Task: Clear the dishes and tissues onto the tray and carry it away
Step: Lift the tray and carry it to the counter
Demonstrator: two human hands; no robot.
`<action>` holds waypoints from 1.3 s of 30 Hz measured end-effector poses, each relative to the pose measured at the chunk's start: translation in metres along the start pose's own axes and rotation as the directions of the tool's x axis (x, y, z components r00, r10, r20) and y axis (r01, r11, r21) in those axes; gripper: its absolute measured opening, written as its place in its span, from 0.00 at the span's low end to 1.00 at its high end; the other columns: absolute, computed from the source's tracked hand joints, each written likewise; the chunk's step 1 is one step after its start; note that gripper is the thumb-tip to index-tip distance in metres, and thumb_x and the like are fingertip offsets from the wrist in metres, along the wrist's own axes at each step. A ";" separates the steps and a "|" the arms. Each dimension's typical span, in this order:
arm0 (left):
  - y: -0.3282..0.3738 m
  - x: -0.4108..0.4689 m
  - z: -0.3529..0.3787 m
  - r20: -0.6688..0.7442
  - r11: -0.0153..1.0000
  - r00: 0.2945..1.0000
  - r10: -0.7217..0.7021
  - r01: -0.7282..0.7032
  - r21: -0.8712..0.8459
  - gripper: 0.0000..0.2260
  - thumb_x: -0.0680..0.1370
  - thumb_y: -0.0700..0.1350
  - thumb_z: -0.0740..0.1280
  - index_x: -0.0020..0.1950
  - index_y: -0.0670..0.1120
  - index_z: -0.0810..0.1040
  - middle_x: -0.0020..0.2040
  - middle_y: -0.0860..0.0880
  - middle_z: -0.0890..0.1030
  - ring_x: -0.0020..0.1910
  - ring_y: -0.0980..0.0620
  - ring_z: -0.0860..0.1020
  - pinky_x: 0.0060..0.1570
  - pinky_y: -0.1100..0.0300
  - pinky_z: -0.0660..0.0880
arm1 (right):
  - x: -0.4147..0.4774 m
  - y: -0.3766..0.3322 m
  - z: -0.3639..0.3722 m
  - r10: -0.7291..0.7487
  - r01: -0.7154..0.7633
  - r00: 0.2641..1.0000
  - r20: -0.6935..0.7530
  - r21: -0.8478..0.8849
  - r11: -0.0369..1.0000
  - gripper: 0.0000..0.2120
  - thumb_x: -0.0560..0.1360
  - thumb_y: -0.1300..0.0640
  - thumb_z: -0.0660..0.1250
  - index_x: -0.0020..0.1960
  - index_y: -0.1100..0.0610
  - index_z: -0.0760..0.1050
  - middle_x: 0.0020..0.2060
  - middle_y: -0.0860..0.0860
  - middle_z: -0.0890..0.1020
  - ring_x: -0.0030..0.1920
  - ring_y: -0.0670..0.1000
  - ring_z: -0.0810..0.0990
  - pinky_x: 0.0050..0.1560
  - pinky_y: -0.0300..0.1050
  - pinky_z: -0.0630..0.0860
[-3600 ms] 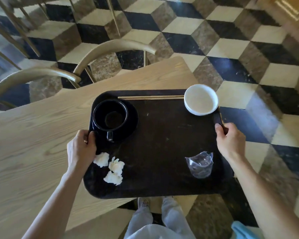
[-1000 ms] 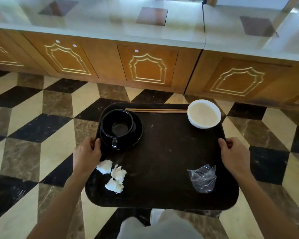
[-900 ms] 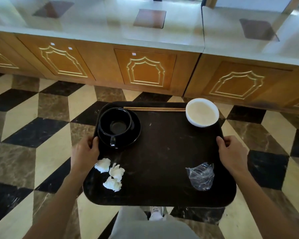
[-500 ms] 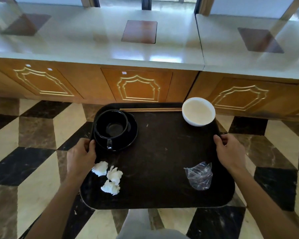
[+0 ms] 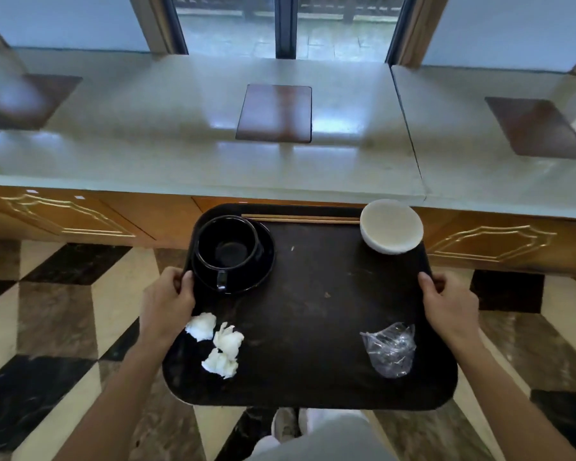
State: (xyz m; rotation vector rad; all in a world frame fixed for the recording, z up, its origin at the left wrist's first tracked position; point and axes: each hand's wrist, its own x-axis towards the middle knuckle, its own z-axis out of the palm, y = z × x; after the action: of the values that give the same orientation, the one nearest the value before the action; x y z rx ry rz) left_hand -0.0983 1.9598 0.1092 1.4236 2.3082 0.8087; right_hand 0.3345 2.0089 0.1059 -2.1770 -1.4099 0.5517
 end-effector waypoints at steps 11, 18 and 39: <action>0.051 0.195 0.079 -0.009 0.999 1.000 -0.030 0.030 -0.045 0.09 0.82 0.44 0.63 0.44 0.43 0.76 0.32 0.48 0.78 0.32 0.52 0.76 0.30 0.59 0.65 | 0.207 -0.075 0.065 -0.073 0.071 0.996 0.047 0.043 0.997 0.15 0.81 0.48 0.62 0.54 0.59 0.78 0.45 0.56 0.83 0.48 0.59 0.80 0.49 0.52 0.74; 0.066 0.308 0.132 -0.011 0.998 0.998 -0.061 0.061 0.029 0.10 0.82 0.47 0.64 0.45 0.43 0.76 0.32 0.47 0.79 0.33 0.43 0.77 0.36 0.49 0.73 | 0.318 -0.103 0.118 -0.033 0.030 0.999 0.023 0.117 0.993 0.11 0.80 0.51 0.65 0.49 0.59 0.78 0.39 0.54 0.81 0.42 0.57 0.79 0.44 0.48 0.72; 0.047 0.501 0.228 0.136 0.971 0.987 -0.091 0.058 0.230 0.13 0.82 0.51 0.60 0.48 0.42 0.74 0.39 0.42 0.82 0.38 0.37 0.80 0.38 0.46 0.75 | 0.463 -0.149 0.250 0.026 -0.028 0.998 -0.061 -0.032 0.999 0.11 0.79 0.53 0.66 0.50 0.63 0.78 0.45 0.63 0.83 0.46 0.65 0.80 0.47 0.53 0.74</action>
State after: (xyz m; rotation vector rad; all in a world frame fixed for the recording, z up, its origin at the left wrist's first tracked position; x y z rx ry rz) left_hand -0.1725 2.4899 -0.0276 1.4232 2.3828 0.4157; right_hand 0.2623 2.5319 -0.0389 -2.2224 -1.3692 0.4715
